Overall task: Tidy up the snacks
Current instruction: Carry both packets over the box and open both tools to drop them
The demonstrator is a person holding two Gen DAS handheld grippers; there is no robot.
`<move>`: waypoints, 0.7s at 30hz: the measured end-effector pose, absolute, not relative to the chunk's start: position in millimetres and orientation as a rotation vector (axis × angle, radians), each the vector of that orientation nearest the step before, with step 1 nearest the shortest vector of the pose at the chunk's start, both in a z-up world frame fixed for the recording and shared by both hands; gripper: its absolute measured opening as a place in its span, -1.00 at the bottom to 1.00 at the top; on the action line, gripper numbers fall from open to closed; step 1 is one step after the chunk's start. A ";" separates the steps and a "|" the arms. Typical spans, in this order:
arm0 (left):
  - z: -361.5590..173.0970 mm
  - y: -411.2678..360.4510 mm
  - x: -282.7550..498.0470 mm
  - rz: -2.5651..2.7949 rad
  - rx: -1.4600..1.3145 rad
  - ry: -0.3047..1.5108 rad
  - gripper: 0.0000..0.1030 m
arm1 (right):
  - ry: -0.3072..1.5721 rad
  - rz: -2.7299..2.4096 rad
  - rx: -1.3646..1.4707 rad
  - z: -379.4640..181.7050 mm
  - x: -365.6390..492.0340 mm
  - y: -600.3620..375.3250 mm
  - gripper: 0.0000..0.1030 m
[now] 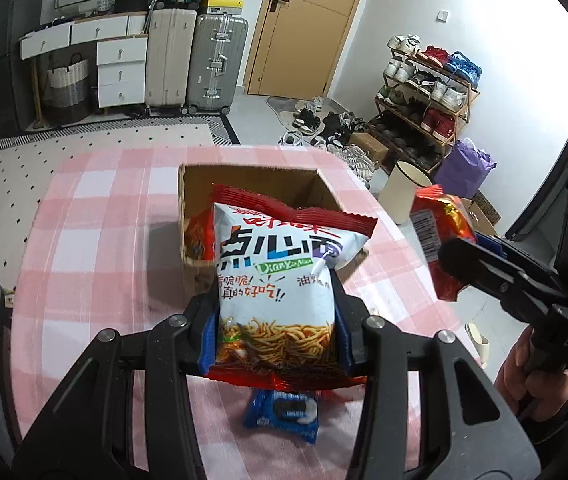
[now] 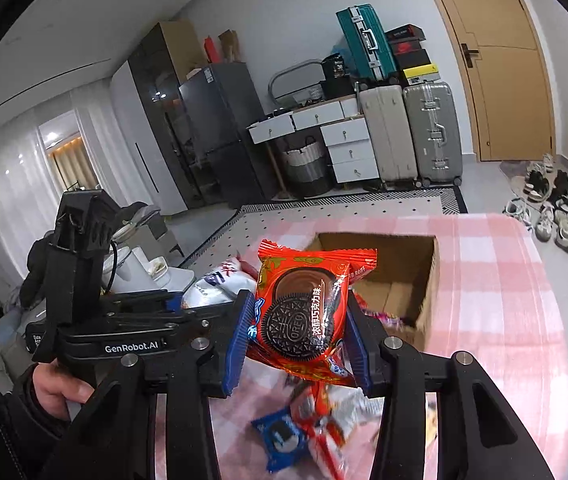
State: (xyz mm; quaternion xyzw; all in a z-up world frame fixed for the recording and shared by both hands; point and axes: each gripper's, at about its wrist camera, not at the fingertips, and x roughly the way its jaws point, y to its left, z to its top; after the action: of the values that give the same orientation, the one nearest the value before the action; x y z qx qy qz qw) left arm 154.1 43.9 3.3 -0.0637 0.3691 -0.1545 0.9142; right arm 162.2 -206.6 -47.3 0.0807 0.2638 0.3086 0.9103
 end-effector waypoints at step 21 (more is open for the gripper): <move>23.9 34.0 300.1 -0.310 -0.160 0.820 -0.18 | 0.583 0.620 0.160 -31.6 276.3 -197.2 -0.16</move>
State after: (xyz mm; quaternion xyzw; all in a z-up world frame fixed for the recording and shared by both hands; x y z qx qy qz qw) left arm 300.1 34.0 23.9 -0.0773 0.3964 -0.1499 0.9024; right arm 276.3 -197.2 -31.6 0.0777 0.2824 0.3004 0.9077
